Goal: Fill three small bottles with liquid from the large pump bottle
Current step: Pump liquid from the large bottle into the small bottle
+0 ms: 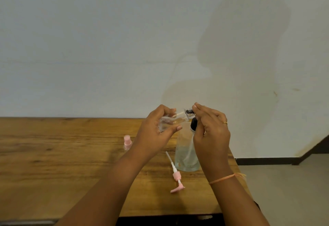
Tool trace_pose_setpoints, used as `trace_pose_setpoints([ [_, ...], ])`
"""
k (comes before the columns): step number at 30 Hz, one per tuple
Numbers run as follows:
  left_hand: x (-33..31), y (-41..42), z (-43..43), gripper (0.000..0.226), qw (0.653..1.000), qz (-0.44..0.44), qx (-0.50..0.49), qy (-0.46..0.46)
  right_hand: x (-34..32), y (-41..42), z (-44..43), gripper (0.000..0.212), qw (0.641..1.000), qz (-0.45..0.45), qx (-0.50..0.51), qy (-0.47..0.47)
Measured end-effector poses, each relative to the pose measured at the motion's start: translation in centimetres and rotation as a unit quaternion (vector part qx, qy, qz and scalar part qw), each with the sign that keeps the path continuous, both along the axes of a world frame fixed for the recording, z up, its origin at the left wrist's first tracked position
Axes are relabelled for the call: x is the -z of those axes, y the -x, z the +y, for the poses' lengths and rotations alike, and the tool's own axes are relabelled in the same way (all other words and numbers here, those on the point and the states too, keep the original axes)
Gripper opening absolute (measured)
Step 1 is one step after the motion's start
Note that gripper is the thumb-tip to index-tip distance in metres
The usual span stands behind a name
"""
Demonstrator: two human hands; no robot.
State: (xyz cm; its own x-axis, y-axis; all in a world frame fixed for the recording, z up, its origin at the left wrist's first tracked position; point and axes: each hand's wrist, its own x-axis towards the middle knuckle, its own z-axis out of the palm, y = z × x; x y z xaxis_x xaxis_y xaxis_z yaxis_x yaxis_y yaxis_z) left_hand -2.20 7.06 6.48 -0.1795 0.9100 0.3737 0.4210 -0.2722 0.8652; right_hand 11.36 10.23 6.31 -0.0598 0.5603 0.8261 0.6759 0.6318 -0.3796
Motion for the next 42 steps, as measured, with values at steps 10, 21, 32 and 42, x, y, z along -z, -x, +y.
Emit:
trace_pose_setpoints([
  [10, 0.6, -0.1, 0.3, 0.026, 1.000, 0.009, 0.000, 0.020, 0.9, 0.0, 0.3, 0.029, 0.999, 0.023, -0.017, 0.015],
  [21, -0.3, -0.1, 0.1, 0.037, 0.999, -0.049, -0.006, 0.001, 1.0, -0.1, 0.2, 0.031, 0.999, 0.035, -0.011, -0.010],
  [32, -0.1, -0.2, 0.0, 0.034, 0.998, -0.054, -0.008, -0.006, 0.6, -0.3, 0.0, 0.031, 0.999, 0.030, -0.015, 0.002],
  [42, -0.2, 0.1, 0.0, 0.036, 0.999, -0.045, -0.005, -0.003, 1.3, -0.4, 0.3, 0.031, 1.000, 0.023, -0.013, -0.013],
])
